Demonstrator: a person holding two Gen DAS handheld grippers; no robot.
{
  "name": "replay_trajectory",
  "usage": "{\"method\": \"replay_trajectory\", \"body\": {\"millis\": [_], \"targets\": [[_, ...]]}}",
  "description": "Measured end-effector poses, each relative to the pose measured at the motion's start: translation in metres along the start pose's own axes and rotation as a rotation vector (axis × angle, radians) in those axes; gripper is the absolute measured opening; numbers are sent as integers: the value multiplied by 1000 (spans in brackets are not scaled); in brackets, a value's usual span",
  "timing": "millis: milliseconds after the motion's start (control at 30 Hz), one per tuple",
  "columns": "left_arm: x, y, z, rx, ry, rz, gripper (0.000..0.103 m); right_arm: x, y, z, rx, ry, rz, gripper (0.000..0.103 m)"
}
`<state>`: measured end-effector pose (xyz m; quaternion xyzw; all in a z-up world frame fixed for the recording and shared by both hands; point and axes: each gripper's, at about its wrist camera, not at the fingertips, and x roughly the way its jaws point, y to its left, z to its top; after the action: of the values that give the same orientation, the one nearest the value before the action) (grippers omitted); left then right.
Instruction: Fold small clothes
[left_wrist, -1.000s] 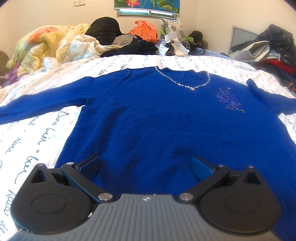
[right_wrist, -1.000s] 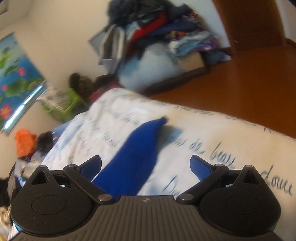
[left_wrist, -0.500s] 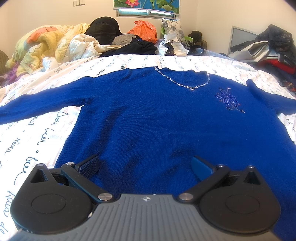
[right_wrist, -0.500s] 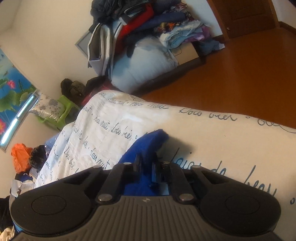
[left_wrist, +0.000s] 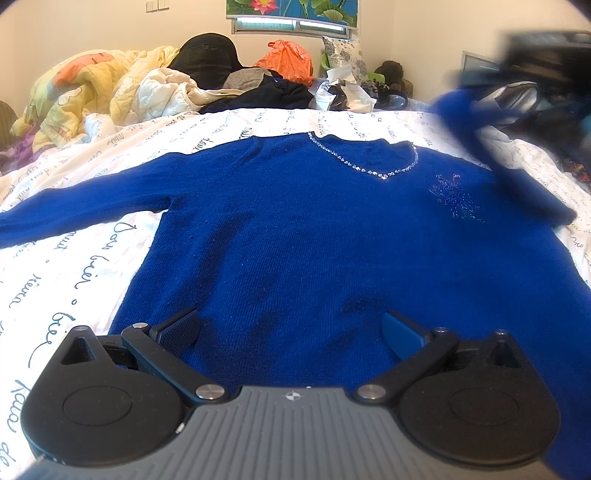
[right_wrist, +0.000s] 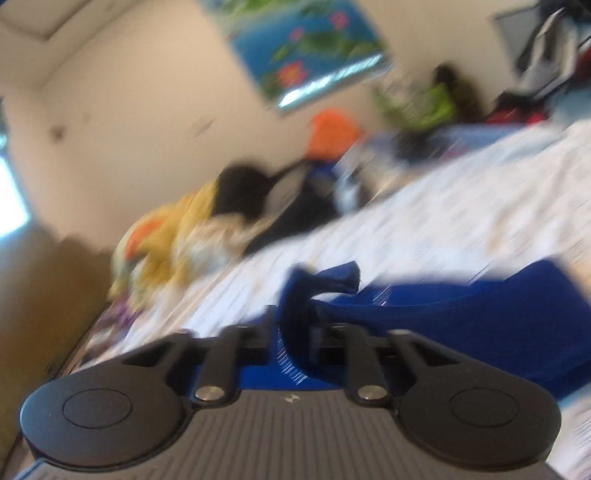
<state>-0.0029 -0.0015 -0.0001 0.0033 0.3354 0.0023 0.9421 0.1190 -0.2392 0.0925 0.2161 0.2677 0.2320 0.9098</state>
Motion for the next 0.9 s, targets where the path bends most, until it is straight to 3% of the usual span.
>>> {"method": "replay_trajectory", "body": {"millis": [33, 67, 200, 433, 500, 800, 900], "targets": [[0, 0, 0, 1, 0, 0, 103, 12, 13, -12, -15, 43, 0, 76], [0, 0, 0, 1, 0, 0, 103, 16, 22, -25, -22, 49, -21, 80], [0, 0, 0, 1, 0, 1, 103, -6, 24, -59, -47, 3, -82, 78], [0, 0, -1, 2, 0, 1, 103, -38, -34, -102, 17, 19, -270, 78], [0, 0, 0, 2, 0, 2, 103, -49, -44, -110, 65, -29, -226, 80], [-2, 1, 0, 0, 4, 8, 103, -46, -46, -109, 85, -24, -198, 86], [-1, -2, 17, 15, 44, 20, 103, -47, -48, -110, 99, -30, -184, 87]]}}
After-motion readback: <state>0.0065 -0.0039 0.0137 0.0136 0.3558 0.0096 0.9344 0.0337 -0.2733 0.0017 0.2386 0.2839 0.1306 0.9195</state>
